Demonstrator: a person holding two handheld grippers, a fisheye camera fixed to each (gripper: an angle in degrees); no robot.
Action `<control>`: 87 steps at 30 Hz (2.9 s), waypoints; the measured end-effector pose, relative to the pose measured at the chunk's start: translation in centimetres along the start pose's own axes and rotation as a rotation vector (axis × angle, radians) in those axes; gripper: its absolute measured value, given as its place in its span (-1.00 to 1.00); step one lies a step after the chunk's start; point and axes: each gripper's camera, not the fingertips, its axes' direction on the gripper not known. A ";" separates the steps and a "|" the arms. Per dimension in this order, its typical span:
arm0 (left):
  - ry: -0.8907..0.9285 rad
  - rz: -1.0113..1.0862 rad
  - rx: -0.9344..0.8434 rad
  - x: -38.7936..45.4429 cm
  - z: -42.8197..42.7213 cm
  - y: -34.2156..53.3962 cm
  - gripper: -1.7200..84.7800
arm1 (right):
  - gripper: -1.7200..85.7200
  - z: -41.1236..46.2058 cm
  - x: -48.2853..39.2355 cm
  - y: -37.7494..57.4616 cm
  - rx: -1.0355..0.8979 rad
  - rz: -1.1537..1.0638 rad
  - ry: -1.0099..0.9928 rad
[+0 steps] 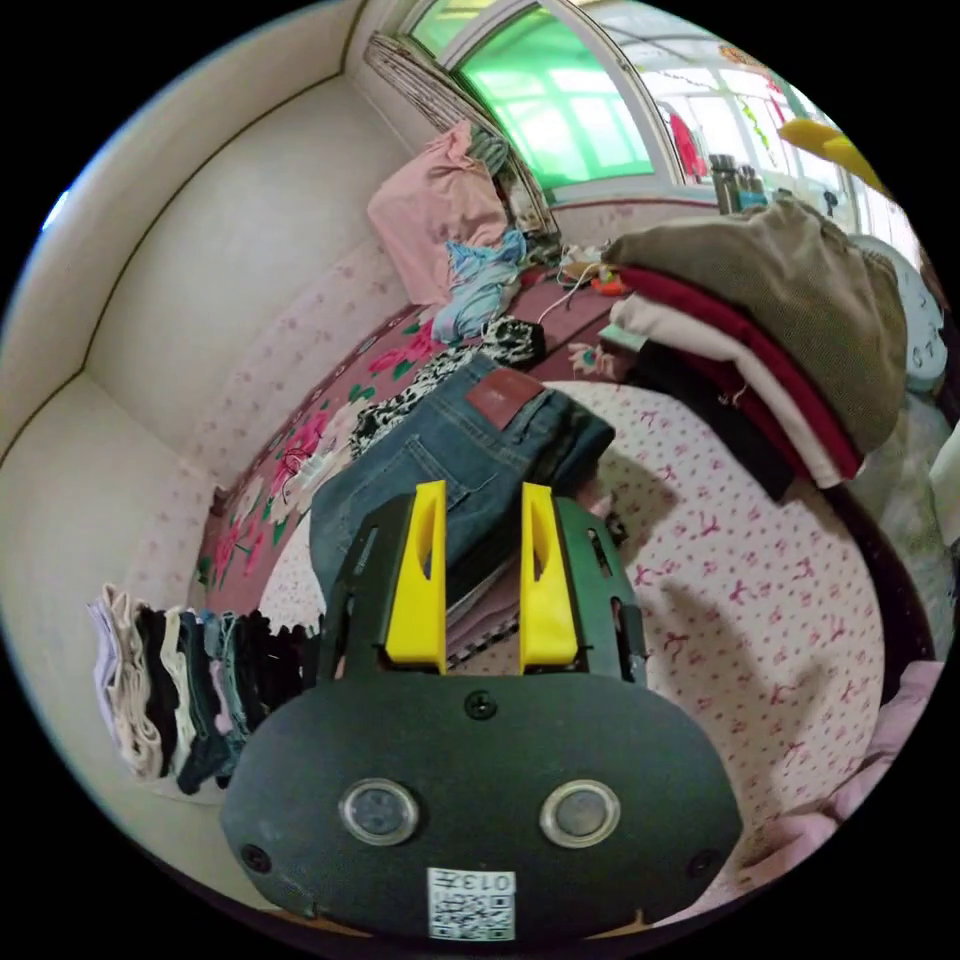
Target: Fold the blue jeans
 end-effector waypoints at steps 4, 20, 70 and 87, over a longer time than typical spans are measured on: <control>-0.003 0.127 -0.098 -0.7 2.7 -0.4 -0.76 | -0.69 10.3 -4.2 -1.2 -0.113 0.016 -0.053; 0.066 0.264 -0.031 -4.1 3.1 4.0 -0.77 | -0.66 32.0 -1.0 -2.0 -0.432 0.216 -0.008; 0.598 -0.228 -0.264 -10.2 -16.5 48.3 -0.83 | -0.68 15.2 -36.9 14.4 -0.646 0.301 -0.522; 0.913 -0.372 0.379 -28.9 -28.6 59.9 -0.96 | -0.91 -4.9 -54.5 -6.2 0.034 0.076 -0.453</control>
